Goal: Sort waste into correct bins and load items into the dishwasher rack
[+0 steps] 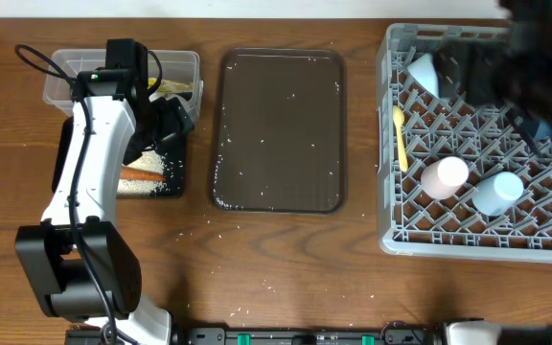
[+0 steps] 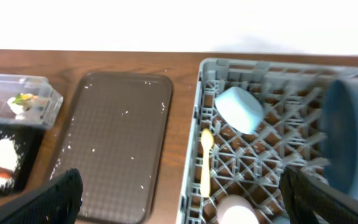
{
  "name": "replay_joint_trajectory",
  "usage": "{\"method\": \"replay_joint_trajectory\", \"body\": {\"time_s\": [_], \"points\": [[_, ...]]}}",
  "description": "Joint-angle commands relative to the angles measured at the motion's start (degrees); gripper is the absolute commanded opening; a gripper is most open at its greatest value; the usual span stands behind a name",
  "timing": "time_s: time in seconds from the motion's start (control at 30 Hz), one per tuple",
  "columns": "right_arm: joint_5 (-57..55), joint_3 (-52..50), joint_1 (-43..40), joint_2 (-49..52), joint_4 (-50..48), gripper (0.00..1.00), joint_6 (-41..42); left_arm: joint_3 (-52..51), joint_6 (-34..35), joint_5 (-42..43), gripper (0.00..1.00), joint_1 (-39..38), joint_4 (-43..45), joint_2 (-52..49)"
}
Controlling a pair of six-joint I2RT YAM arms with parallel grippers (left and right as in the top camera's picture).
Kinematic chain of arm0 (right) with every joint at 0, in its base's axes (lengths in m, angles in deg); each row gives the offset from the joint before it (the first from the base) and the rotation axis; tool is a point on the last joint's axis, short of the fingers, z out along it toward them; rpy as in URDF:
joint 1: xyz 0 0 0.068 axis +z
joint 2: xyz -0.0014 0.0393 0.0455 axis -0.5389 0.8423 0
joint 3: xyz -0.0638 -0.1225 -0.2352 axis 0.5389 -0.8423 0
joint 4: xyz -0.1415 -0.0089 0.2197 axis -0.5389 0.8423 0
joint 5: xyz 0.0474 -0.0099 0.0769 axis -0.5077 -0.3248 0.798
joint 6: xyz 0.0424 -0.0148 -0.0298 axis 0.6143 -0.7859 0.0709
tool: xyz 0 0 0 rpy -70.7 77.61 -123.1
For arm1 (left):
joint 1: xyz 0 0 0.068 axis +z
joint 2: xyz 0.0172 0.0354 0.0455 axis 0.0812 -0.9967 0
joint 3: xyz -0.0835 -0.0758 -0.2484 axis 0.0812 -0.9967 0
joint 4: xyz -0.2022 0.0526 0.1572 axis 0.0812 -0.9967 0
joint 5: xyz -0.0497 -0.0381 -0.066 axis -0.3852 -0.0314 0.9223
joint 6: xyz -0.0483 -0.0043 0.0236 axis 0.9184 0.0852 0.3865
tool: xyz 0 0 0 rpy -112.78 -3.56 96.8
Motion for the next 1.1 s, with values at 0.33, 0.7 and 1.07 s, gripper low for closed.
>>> {"method": "replay_joint_trajectory", "body": {"time_s": [0.33, 0.7, 1.07], "points": [[-18.9, -6.8, -1.0, -15.6, 16.0, 0.99, -0.4, 0.0, -0.1, -0.9, 0.96, 0.1, -0.2, 0.0], [-11.0, -59.6, -6.6, -45.5, -27.9, 0.99, -7.3, 0.0, -0.1, -0.9, 0.96, 0.1, -0.2, 0.0], [0.3, -106.4, -7.1, -71.7, -62.1, 0.99, -5.6, 0.0, -0.1, -0.9, 0.97, 0.1, -0.2, 0.0]]}}
